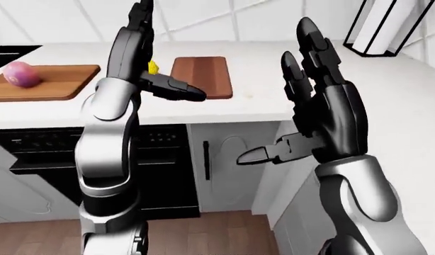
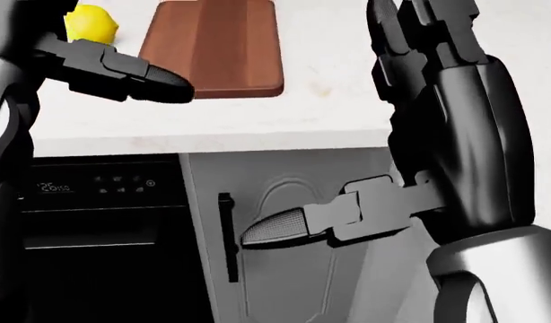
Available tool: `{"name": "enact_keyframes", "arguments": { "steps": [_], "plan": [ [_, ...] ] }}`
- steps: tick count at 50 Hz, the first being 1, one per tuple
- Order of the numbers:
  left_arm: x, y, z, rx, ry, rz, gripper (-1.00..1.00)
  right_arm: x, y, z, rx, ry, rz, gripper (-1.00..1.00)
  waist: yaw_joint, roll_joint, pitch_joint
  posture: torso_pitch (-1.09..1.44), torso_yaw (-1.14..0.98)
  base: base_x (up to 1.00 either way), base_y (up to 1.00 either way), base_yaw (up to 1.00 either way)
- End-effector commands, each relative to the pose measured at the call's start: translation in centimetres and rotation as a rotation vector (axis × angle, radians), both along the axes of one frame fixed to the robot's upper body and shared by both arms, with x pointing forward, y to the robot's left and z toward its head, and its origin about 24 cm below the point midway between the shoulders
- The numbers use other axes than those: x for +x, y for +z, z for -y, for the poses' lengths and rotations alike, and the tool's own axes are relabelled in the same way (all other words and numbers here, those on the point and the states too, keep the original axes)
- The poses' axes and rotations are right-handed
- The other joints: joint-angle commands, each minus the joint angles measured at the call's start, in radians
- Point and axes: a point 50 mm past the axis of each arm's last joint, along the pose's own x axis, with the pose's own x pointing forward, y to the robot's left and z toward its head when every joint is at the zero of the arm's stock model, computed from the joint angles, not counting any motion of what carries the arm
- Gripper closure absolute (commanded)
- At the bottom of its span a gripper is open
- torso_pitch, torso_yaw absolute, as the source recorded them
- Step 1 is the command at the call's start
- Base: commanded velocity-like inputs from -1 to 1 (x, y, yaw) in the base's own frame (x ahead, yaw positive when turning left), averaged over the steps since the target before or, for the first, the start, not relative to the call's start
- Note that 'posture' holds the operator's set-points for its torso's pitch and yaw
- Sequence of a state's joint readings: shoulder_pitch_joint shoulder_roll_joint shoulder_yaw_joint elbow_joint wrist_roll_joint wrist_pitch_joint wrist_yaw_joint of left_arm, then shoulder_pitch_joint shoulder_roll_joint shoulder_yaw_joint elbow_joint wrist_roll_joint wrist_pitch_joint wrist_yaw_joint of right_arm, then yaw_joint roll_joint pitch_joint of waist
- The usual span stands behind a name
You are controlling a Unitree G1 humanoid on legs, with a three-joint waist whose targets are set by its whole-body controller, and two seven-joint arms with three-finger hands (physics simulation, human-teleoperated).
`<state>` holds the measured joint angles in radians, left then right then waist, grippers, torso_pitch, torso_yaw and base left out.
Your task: Place the lemon and the onion on separate cutting boards.
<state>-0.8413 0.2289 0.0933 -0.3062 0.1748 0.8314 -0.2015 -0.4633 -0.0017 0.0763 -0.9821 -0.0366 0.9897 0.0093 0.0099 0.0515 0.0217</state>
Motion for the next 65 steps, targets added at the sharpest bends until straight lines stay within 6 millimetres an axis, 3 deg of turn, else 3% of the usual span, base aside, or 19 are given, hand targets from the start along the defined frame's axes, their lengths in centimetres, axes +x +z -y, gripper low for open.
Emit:
{"name": "enact_keyframes", "arguments": {
  "steps": [1, 5, 7, 11, 13, 17, 21, 22, 24, 31, 33, 42, 44, 47, 52, 56, 59, 61, 65],
  "plan": [
    [-0.59, 1.41, 0.48, 0.008, -0.023, 0.083, -1.00, -0.38, 0.73, 0.20, 0.010, -0.013, 0.062, -1.00, -0.005, 0.013, -0.009, 0.00, 0.00, 0.00, -0.23, 0.00],
    [-0.62, 1.48, 0.28, 0.006, -0.020, 0.086, -1.00, -0.24, 0.68, 0.13, 0.001, -0.020, 0.059, -1.00, 0.021, -0.120, 0.011, 0.00, 0.00, 0.00, 0.00, 0.00],
    [-0.60, 1.52, 0.17, 0.004, -0.017, 0.088, -1.00, -0.20, 0.64, 0.04, -0.006, -0.023, 0.059, -1.00, 0.018, -0.081, 0.025, 0.00, 0.00, 0.00, 0.00, 0.00],
    [-0.58, 1.64, 0.02, 0.003, -0.013, 0.090, -1.00, -0.05, 0.56, 0.01, -0.021, -0.030, 0.058, -1.00, -0.004, -0.010, -0.015, 0.00, 0.00, 0.01, 0.02, 0.00],
    [-0.59, 1.67, 0.00, 0.003, -0.012, 0.091, -1.00, -0.03, 0.56, 0.00, -0.022, -0.030, 0.058, -1.00, -0.007, -0.022, 0.015, 0.00, 0.00, 0.07, 0.18, 0.00],
    [-0.53, 1.56, 0.04, 0.006, -0.014, 0.090, -1.00, 0.05, 0.43, 0.02, -0.022, -0.031, 0.057, -1.00, -0.011, -0.027, 0.003, 0.00, 0.00, 0.06, 0.18, 0.00],
    [-0.52, 1.41, -0.01, 0.005, -0.012, 0.088, -1.00, 0.05, 0.42, -0.05, -0.024, -0.032, 0.056, -1.00, -0.013, 0.041, -0.007, 0.00, 0.00, 0.07, 0.18, 0.00],
    [-0.51, 1.42, -0.03, 0.005, -0.012, 0.088, -1.00, 0.09, 0.36, -0.04, -0.026, -0.034, 0.056, -1.00, -0.006, 0.003, 0.005, 0.00, 0.00, 0.11, 0.17, 0.00],
    [-0.50, 1.40, -0.06, 0.005, -0.012, 0.089, -1.00, 0.15, 0.27, -0.05, -0.028, -0.035, 0.056, -1.00, -0.015, 0.006, 0.023, 0.00, 0.00, 0.20, 0.28, 0.00],
    [-0.42, 1.15, 0.00, 0.005, -0.014, 0.086, -1.00, 0.00, 0.28, -0.04, -0.020, -0.033, 0.056, -1.00, -0.012, -0.118, 0.013, 0.00, 0.00, 0.31, 0.26, 0.00],
    [-0.38, 1.11, 0.03, 0.005, -0.015, 0.085, -1.00, 0.02, 0.27, -0.05, -0.021, -0.034, 0.056, -1.00, -0.020, -0.058, 0.032, 0.00, 0.00, 0.38, 0.02, 0.00],
    [-0.39, 1.25, -0.16, 0.004, -0.011, 0.088, -1.00, 0.15, 0.22, -0.13, -0.033, -0.035, 0.059, -1.00, -0.023, -0.017, 0.008, 0.00, 0.00, 0.45, 0.16, 0.00],
    [-0.40, 1.22, -0.17, 0.004, -0.011, 0.087, -1.00, 0.17, 0.20, -0.16, -0.031, -0.033, 0.060, -1.00, -0.026, 0.034, -0.011, 0.00, 0.00, 0.48, 0.36, 0.00],
    [-0.40, 1.18, -0.18, 0.004, -0.011, 0.087, -1.00, 0.14, 0.25, -0.14, -0.027, -0.031, 0.062, -1.00, -0.019, 0.027, 0.025, 0.00, 0.00, 0.48, 0.36, 0.00],
    [-0.37, 1.18, -0.06, 0.007, -0.015, 0.086, -1.00, -0.03, 0.36, -0.06, -0.010, -0.024, 0.061, -1.00, -0.015, -0.003, 0.032, 0.00, 0.00, 0.43, 0.22, 0.00],
    [-0.43, 1.40, -0.12, 0.006, -0.013, 0.088, -1.00, 0.00, 0.38, -0.03, 0.006, -0.016, 0.064, -1.00, -0.024, -0.017, 0.019, 0.00, 0.00, 0.00, 0.00, 0.00],
    [-0.38, 1.24, -0.19, 0.005, -0.012, 0.088, -1.00, 0.05, 0.35, -0.11, 0.002, -0.020, 0.052, -1.00, -0.023, -0.085, 0.005, 0.00, 0.00, 0.00, 0.00, 0.00],
    [-0.45, 1.35, -0.25, 0.005, -0.011, 0.089, -1.00, 0.03, 0.40, -0.13, 0.003, -0.017, 0.053, -1.00, -0.021, -0.051, -0.002, 0.00, 0.00, 0.00, 0.00, 0.00],
    [-0.61, 1.66, -0.50, 0.002, -0.006, 0.094, -1.00, -0.14, 0.45, -0.28, 0.010, 0.002, 0.058, -1.00, -0.006, -0.081, -0.007, 0.00, 0.00, 0.00, 0.00, 0.12]
  ]
}}
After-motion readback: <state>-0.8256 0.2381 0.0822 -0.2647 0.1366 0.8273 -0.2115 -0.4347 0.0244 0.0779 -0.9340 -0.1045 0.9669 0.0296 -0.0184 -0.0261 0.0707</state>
